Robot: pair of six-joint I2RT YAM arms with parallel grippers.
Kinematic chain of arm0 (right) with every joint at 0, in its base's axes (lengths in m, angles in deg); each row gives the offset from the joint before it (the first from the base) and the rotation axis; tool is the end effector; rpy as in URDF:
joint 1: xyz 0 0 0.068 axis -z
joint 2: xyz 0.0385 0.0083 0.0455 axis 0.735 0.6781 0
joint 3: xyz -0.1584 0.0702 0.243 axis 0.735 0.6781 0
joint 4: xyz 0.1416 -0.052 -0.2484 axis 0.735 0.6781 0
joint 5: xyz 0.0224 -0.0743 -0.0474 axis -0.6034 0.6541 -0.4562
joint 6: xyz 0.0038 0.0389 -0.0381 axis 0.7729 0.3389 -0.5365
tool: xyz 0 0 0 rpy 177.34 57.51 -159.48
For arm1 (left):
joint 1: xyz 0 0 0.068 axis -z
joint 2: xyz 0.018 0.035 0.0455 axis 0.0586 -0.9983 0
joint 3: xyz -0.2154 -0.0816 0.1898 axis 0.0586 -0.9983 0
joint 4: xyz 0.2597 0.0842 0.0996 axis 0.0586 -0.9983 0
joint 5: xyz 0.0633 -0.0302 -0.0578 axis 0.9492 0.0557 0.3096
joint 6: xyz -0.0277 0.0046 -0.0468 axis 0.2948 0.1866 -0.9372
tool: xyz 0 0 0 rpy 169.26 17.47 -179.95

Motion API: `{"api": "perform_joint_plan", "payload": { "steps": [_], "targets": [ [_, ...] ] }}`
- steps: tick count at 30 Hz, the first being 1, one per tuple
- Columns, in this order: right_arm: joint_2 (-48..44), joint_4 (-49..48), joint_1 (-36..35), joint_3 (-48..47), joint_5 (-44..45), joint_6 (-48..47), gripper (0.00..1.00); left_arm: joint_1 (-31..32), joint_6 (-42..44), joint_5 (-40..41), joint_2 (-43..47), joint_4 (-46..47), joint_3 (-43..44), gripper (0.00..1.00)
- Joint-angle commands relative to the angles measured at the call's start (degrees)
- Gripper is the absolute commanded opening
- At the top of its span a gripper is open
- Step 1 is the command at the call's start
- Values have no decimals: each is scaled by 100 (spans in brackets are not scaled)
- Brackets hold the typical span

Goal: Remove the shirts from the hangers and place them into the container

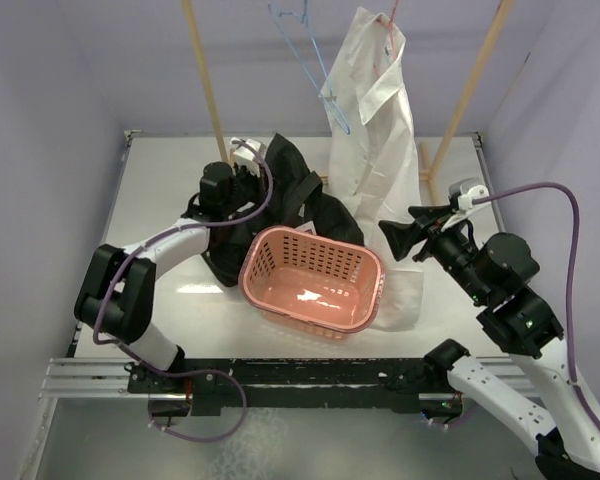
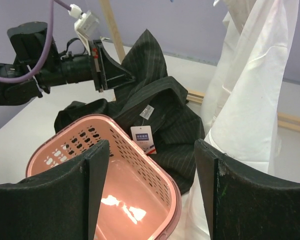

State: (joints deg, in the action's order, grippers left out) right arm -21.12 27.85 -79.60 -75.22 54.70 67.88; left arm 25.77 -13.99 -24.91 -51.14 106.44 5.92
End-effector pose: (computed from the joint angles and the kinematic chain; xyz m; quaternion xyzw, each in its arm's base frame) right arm 0.1073 0.0665 0.4545 -0.1053 0.6633 0.2714 0.6894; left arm 0.3606 -0.1590 0.2660 0.1611 0.7510 -0.2781 0.5768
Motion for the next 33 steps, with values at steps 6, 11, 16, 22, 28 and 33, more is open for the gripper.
{"api": "perform_joint_plan", "payload": {
  "steps": [6,11,16,22,28,33],
  "targets": [
    [-61,-196,0,274,63,119,70,-985,-180,1082,977,-2839,1345,0],
    [-58,-431,2,464,-22,254,70,-1414,-416,2611,2174,-4150,1311,0],
    [-11,-471,-2,487,-78,272,69,-1591,-94,3419,3847,-4947,1072,0],
    [56,-726,-4,546,-321,428,69,-1591,37,3659,4732,-6232,1340,0],
    [134,-644,-3,556,-435,425,69,-1591,58,3278,4573,-6951,1508,6],
    [139,-587,1,605,-519,400,69,-1591,-172,1250,3858,-6695,1081,61]
  ]
}}
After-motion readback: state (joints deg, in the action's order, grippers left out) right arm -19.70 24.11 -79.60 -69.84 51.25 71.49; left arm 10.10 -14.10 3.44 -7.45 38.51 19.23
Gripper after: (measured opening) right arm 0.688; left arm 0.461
